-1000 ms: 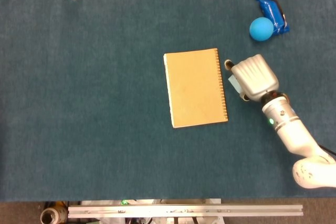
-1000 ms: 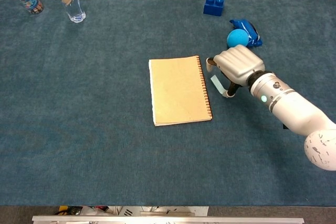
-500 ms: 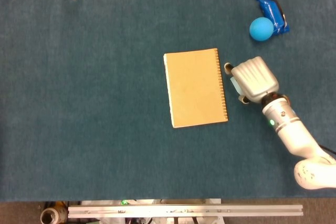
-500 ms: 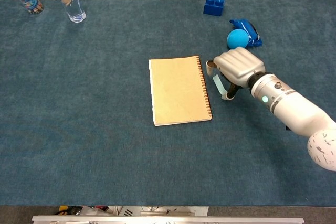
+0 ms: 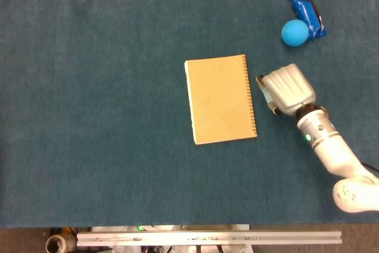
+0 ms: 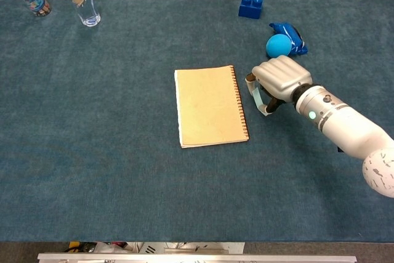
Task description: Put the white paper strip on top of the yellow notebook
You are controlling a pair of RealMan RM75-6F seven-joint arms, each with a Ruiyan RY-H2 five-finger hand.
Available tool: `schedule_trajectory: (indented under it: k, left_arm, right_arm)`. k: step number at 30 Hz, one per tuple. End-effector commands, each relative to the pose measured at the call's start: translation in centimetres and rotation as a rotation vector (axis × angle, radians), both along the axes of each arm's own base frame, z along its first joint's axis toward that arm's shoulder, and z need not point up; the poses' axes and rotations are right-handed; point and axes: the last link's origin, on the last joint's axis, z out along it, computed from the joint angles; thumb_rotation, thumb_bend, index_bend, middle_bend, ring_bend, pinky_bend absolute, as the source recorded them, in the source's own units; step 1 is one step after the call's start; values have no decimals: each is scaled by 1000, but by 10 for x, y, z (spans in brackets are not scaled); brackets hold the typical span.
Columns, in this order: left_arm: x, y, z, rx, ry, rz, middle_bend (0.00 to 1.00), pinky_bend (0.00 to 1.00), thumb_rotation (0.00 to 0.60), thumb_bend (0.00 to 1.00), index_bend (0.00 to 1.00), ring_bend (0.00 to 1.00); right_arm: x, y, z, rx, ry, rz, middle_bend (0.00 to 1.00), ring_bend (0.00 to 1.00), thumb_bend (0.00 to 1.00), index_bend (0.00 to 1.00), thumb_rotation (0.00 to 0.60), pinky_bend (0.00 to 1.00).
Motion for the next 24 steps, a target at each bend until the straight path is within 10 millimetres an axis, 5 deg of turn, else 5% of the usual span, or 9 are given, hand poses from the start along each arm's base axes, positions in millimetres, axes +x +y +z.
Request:
schedule_trajectory:
  k: [1, 24]
  left_arm:
    - [0, 0, 0, -2, 0, 1, 315, 230, 600, 261, 207, 284]
    - [-1, -1, 0, -2, 4, 9, 314, 230, 600, 261, 190, 285]
  right_arm:
    - [0, 0, 0, 1, -1, -3, 927, 1000, 249, 530, 600, 1000]
    - [4, -5, 4, 12, -63, -47, 940, 1000, 352, 653, 600, 1000]
